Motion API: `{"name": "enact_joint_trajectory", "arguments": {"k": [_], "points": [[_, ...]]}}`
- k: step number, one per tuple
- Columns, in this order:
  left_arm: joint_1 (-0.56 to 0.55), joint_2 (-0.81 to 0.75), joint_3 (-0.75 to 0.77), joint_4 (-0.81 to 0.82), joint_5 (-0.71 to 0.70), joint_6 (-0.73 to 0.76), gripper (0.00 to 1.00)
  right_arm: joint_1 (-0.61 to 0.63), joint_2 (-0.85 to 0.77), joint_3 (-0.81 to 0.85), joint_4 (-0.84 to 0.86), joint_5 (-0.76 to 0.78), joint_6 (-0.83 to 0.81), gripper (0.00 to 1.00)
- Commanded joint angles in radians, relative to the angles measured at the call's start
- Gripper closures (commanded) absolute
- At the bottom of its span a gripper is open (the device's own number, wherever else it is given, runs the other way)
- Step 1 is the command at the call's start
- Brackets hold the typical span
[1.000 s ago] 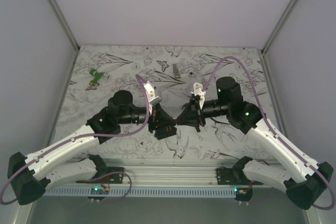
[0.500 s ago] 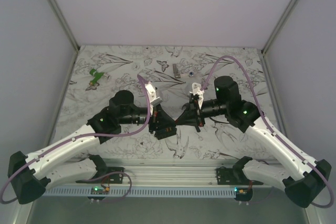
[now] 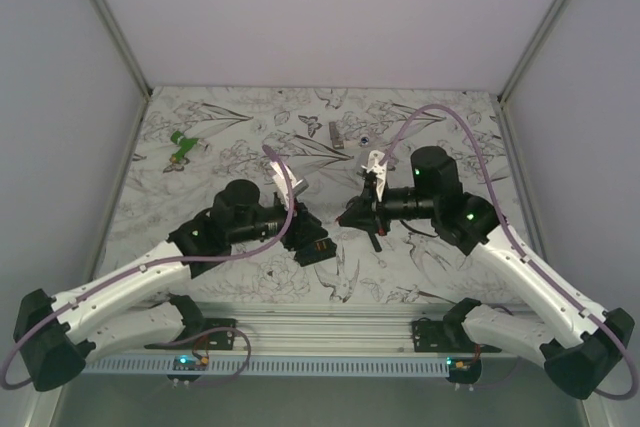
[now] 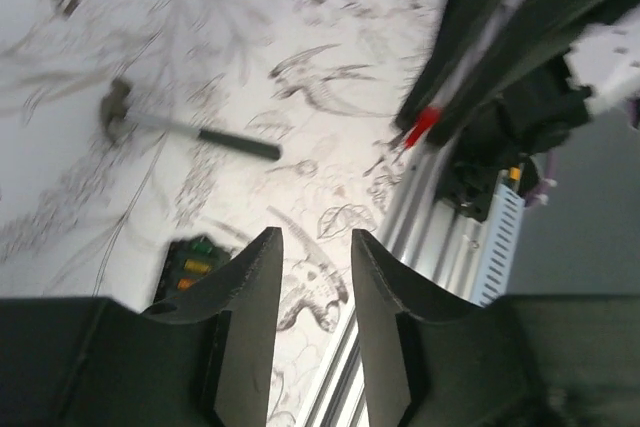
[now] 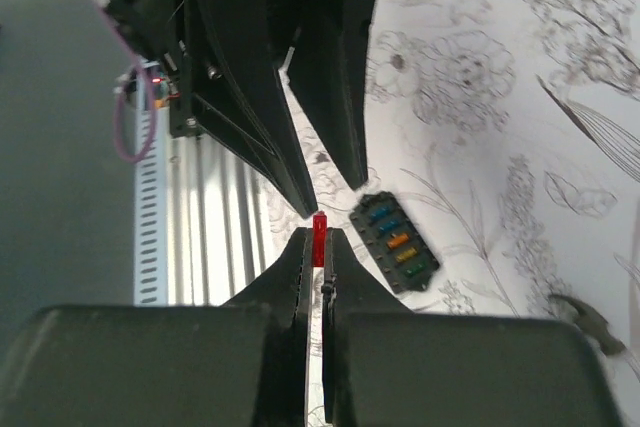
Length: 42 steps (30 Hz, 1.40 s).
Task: Snap on the fuse box
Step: Pick up the fuse from the center of the board, then move the fuse box base at the center of the board.
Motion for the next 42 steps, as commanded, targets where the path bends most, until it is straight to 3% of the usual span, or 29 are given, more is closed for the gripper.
{"name": "enact_joint_trajectory", "arguments": {"k": [1,9,17,26,32,42], "points": [[0.021,0.016,-0.034,-0.124,-0.251,-0.086,0.62,-0.001,-0.002,-0.027,0.015,0.204,0.083,1.0],[0.145,0.148,-0.102,-0.235,-0.329,-0.306,0.62,0.001,0.001,-0.124,0.103,0.358,0.212,1.0],[0.186,0.352,-0.1,-0.234,-0.324,-0.412,0.75,0.002,0.001,-0.193,0.157,0.401,0.269,1.0],[0.185,0.485,-0.066,-0.231,-0.263,-0.467,0.85,0.004,0.004,-0.218,0.176,0.403,0.285,1.0],[0.139,0.525,-0.042,-0.22,-0.247,-0.53,0.86,0.009,0.027,-0.214,0.169,0.43,0.322,1.0],[0.065,0.645,0.006,-0.136,-0.245,-0.664,0.86,0.104,0.109,-0.172,0.034,0.61,0.383,1.0]]}}
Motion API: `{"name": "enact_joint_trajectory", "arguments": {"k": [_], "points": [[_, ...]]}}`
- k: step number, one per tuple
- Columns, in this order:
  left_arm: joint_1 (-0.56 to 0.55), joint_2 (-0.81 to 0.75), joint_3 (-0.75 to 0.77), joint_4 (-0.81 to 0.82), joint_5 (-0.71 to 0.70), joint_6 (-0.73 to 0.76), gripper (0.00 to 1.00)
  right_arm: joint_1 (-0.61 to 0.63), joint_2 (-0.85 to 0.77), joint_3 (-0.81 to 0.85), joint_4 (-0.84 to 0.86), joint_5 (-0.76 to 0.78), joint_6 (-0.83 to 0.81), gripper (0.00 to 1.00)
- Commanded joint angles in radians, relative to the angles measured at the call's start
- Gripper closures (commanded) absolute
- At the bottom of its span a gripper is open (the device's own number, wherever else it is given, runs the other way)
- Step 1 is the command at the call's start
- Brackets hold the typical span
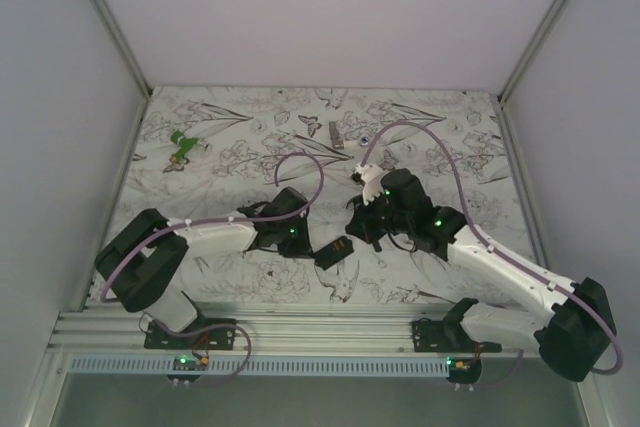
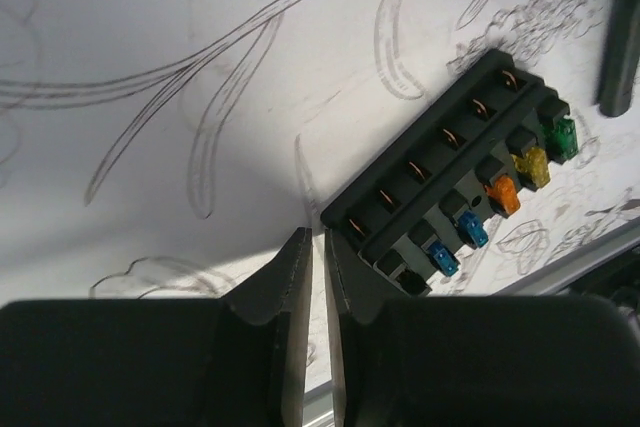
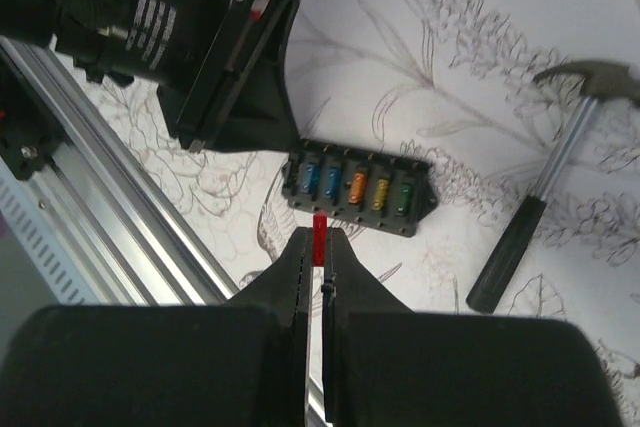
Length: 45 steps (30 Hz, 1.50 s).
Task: Snap on the fuse box
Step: Move the fuse box base at the center of the board, then install the fuse at the fuse box base.
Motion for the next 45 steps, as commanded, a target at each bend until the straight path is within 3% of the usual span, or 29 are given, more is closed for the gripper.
{"name": "enact_joint_trajectory", "arguments": {"k": [1,5,11,20,25,31,45], "points": [[-0.01,0.067,0.034,0.036,0.017,-0.063,0.85,0.073,0.033,0.048,-0.069,0.121,0.043,1.0],[0.001,0.043,0.035,0.036,0.007,-0.045,0.76,0.173,0.115,0.082,-0.112,0.211,0.077,1.0],[0.086,-0.069,-0.079,0.035,0.009,-0.032,0.62,0.296,0.246,0.156,-0.191,0.395,0.145,1.0],[0.192,-0.26,-0.141,-0.08,-0.05,0.08,0.22,0.383,0.4,0.261,-0.236,0.492,0.222,1.0],[0.23,-0.333,-0.158,-0.108,-0.092,0.138,0.09,0.408,0.474,0.305,-0.24,0.534,0.245,1.0],[0.28,-0.35,-0.186,-0.107,-0.083,0.145,0.0,0.412,0.521,0.31,-0.246,0.556,0.255,1.0],[0.29,-0.339,-0.185,-0.108,-0.077,0.148,0.0,0.411,0.543,0.285,-0.212,0.564,0.255,1.0]]}}
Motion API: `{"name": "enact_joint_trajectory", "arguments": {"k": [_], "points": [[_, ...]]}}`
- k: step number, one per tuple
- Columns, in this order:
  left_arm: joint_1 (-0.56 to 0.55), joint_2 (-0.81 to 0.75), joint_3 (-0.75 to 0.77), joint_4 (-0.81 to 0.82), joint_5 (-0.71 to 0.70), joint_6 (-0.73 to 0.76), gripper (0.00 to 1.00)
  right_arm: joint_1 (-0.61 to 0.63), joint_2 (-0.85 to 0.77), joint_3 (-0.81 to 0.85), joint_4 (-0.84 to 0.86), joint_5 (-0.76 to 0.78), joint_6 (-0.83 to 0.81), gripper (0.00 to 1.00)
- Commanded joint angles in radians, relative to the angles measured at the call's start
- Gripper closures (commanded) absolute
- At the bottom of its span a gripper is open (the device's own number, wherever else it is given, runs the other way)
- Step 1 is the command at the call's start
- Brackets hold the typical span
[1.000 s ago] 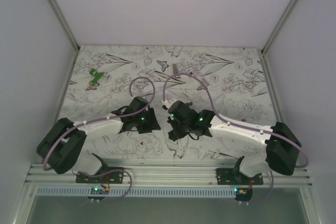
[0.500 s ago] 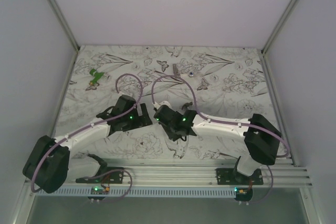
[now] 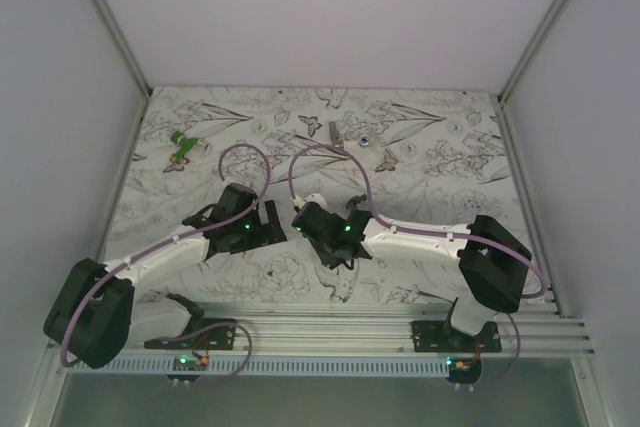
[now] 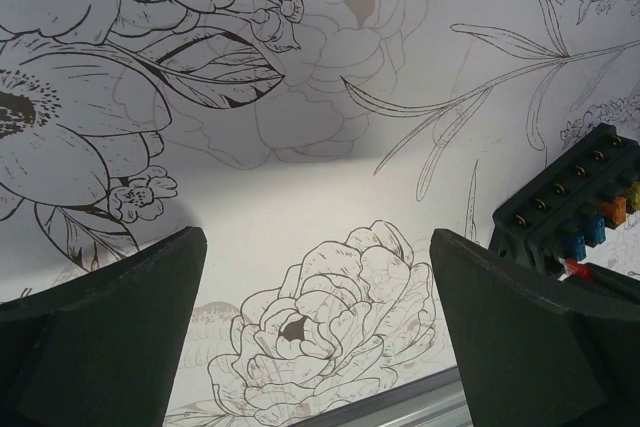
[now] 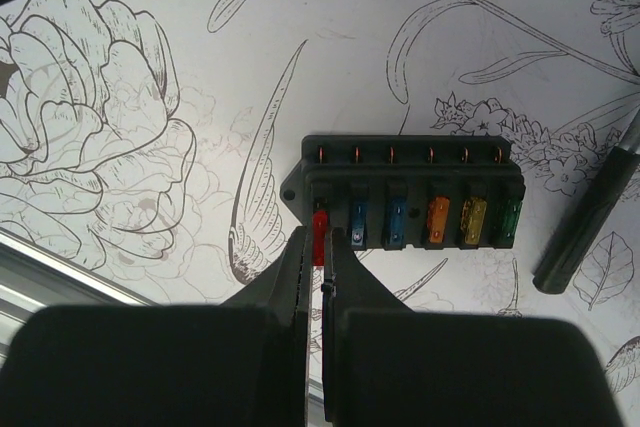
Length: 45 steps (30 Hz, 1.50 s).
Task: Snap on the fuse box
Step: Install the fuse at the fuse box base.
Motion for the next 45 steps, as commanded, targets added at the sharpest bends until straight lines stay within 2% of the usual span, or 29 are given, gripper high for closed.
{"name": "enact_joint_trajectory", "arguments": {"k": [1,18,30,36,45], "points": [[0.011,0.001,-0.006,-0.021,-0.008,0.016,0.0,0.01,0.01,-0.004,0.034,0.027,0.017,1.0],[0.01,0.004,0.0,-0.021,0.012,0.007,0.0,0.007,0.001,-0.062,0.102,0.005,0.022,1.0],[0.011,0.011,0.01,-0.018,0.046,-0.003,0.0,-0.039,-0.039,-0.159,0.163,-0.033,0.028,1.0],[0.01,0.001,0.01,-0.007,0.093,-0.003,0.0,-0.052,-0.051,-0.159,0.165,-0.031,-0.001,0.88],[0.01,-0.028,-0.006,-0.009,0.137,-0.014,0.0,-0.051,-0.121,-0.153,0.165,-0.023,-0.029,0.77]]}}
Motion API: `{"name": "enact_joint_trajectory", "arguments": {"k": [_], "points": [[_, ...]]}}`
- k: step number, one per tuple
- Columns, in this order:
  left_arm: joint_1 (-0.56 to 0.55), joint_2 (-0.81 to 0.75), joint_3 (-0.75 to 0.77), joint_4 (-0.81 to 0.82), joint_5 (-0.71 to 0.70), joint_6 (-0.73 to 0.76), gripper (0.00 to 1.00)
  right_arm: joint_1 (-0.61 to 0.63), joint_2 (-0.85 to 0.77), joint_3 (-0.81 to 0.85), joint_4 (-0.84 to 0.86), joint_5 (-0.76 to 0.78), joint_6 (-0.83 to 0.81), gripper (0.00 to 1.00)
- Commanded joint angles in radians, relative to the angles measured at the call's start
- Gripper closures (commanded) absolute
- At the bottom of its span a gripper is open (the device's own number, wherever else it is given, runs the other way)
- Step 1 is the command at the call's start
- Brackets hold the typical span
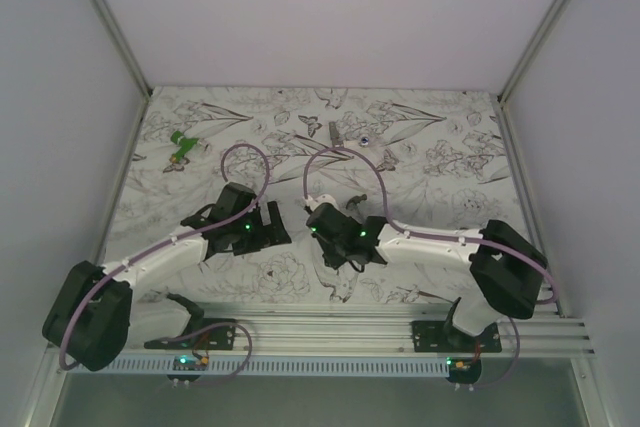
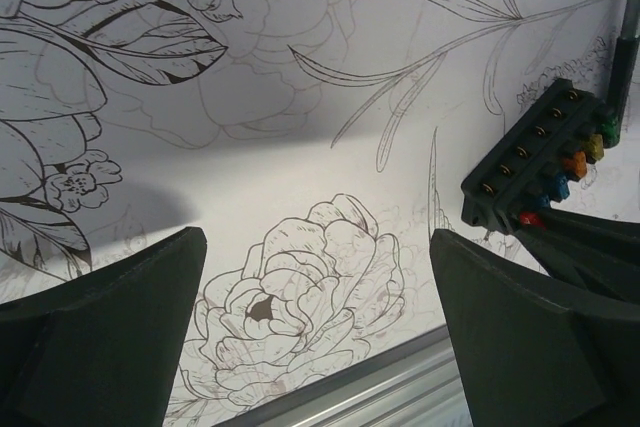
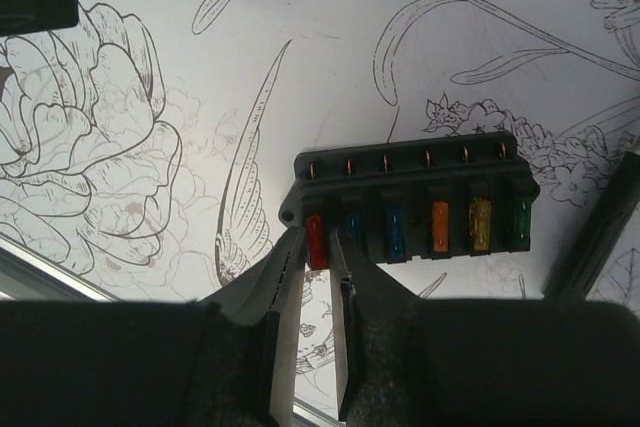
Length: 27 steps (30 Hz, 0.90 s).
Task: Snap on the fuse box
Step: Install the fuse at the fuse box base.
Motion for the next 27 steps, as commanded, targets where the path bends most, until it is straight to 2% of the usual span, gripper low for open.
{"name": "enact_joint_trajectory", "arguments": {"k": [1,9,19,27], "points": [[0.006,-0.015,-0.006,-0.009,0.041,-0.008,0.0,-0.009,-0.05,-0.002,-0.009,0.025,-0.018,0.76],[0.006,0.005,-0.002,-0.009,0.063,-0.02,0.0,-0.01,-0.051,0.006,-0.011,0.024,-0.041,0.74],[0.005,0.008,0.002,-0.008,0.08,-0.015,0.0,-0.009,-0.043,-0.014,-0.016,0.012,-0.043,0.89],[0.001,0.005,0.003,-0.007,0.092,-0.022,0.0,-0.011,-0.046,-0.062,0.005,0.004,-0.056,0.97]]}}
